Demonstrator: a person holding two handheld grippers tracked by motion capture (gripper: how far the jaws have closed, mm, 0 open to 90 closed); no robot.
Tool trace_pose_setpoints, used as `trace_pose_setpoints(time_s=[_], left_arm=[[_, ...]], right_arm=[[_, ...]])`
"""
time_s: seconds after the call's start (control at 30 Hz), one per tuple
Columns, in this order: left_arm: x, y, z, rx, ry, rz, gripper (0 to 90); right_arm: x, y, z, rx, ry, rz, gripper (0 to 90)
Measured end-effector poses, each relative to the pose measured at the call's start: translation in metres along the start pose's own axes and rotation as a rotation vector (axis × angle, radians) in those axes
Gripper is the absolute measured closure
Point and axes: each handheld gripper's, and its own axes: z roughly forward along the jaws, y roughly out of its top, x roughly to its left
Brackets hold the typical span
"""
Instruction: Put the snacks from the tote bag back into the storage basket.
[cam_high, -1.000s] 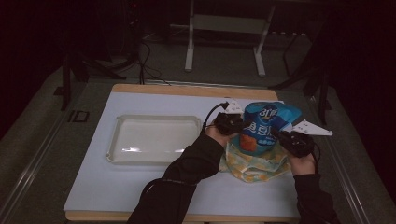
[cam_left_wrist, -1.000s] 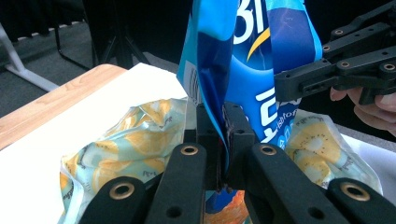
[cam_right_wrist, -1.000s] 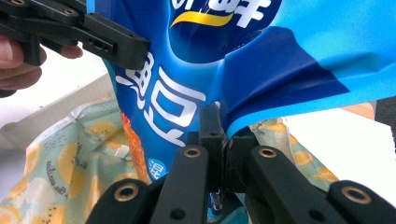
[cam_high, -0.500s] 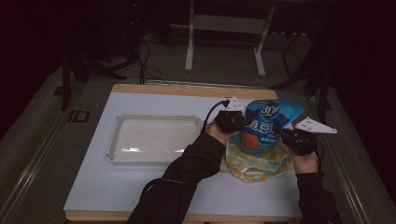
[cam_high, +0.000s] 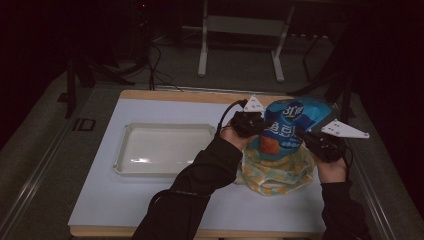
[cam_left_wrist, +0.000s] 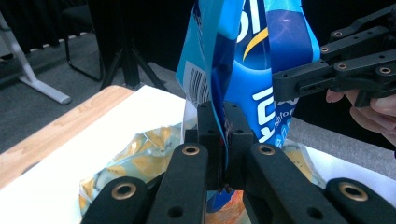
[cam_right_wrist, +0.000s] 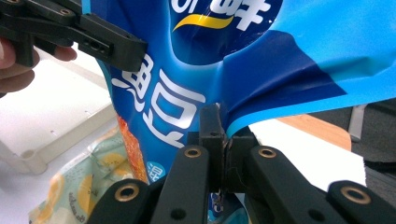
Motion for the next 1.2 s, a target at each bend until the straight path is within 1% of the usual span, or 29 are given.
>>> trace_pose_setpoints(time_s=[0.17,0.2,0.43,0.5,0.57,0.67,0.93,0.97,1.0,1.03,1.1,1.17,1.2], left_arm=[[-0.002,0.008,-0.005,-0.005,0.003,0.009,89.4],[-0.002,0.011,-0.008,-0.005,0.002,0.01,89.4],[-0.001,0.02,-0.017,-0.01,0.001,0.017,89.4],[-0.001,0.022,-0.023,-0.015,0.001,0.018,89.4],[-0.001,0.023,-0.024,-0.016,0.002,0.017,89.5],[0.001,0.024,-0.032,-0.019,0.002,0.012,89.6],[0.004,0.024,-0.048,-0.017,0.023,0.011,89.8],[0.004,0.024,-0.048,-0.017,0.023,0.011,89.8],[0.006,0.023,-0.052,-0.018,0.027,0.004,89.7],[0.006,0.023,-0.052,-0.018,0.027,0.004,89.7],[0.008,0.022,-0.06,-0.018,0.037,0.002,89.7],[0.009,0.021,-0.062,-0.021,0.04,-0.001,89.7],[0.01,0.02,-0.068,-0.021,0.049,0.002,89.7]], right_arm=[[0.001,0.009,-0.006,-0.011,-0.001,-0.011,88.9],[0.002,0.01,-0.006,-0.012,-0.003,-0.013,88.9],[0.005,0.021,-0.01,-0.024,-0.002,-0.023,88.9],[0.008,0.027,-0.011,-0.03,0.001,-0.027,88.9],[0.009,0.03,-0.011,-0.03,0.005,-0.028,89.0],[0.013,0.034,-0.01,-0.031,0.009,-0.037,89.0],[0.023,0.043,-0.004,-0.035,0.026,-0.052,89.0],[0.024,0.044,-0.004,-0.035,0.029,-0.053,89.0],[0.026,0.045,-0.003,-0.035,0.031,-0.053,89.0],[0.028,0.047,-0.001,-0.034,0.033,-0.056,89.0],[0.031,0.049,0.001,-0.033,0.038,-0.066,89.0],[0.034,0.052,0.004,-0.034,0.047,-0.069,89.0],[0.036,0.053,0.005,-0.037,0.049,-0.071,89.0]])
